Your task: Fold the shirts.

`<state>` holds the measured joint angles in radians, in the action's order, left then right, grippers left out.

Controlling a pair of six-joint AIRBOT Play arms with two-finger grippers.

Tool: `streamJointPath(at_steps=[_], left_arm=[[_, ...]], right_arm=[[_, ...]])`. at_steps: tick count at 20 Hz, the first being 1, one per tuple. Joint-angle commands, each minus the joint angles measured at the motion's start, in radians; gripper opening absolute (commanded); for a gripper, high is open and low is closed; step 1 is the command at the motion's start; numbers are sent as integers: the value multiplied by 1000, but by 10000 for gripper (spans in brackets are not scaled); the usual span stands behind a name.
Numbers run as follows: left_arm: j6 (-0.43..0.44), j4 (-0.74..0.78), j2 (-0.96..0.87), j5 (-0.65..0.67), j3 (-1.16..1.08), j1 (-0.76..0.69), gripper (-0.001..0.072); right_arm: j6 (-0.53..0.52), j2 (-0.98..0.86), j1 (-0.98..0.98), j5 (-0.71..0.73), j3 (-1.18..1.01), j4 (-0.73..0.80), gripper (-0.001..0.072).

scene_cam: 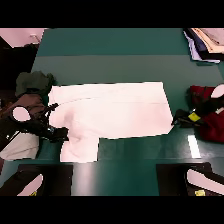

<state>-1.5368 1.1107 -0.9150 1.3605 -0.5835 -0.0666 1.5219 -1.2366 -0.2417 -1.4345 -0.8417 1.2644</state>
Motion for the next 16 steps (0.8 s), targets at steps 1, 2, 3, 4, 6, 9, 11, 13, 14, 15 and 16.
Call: streamJointPath(at_steps=[1,2,3,4,6,9,11,13,14,15,16], left_arm=[[1,-1,1,-3,-2,0,24],[1,-2,1,-3,-2,0,24],[1,-2,1,-3,-2,0,24],[1,-4,1,-3,-2,0,24],[3,-5,1,-4,-2,0,24],[18,-13,1,1,-2,0,23],[18,-59,2,19,-2,0,22],[26,-107,14,22,-2,-1,21],[25,-113,38,19,-2,-1,21],[25,-126,71,24,-2,-1,22],[22,-143,107,38,-2,0,21]], right_arm=[[-8,35,-18,111,143,-116,494],[-13,32,-18,124,153,-129,466],[-14,27,-18,138,159,-131,460],[-15,26,-18,153,158,-132,447],[-43,27,-18,171,146,-139,280],[-95,71,-19,146,122,-136,15],[-99,142,-39,98,123,-87,13],[-98,225,-72,3,123,-12,12],[-98,266,-92,-44,123,22,12],[-98,308,-116,-84,123,51,12],[-97,346,-137,-106,123,67,12]])
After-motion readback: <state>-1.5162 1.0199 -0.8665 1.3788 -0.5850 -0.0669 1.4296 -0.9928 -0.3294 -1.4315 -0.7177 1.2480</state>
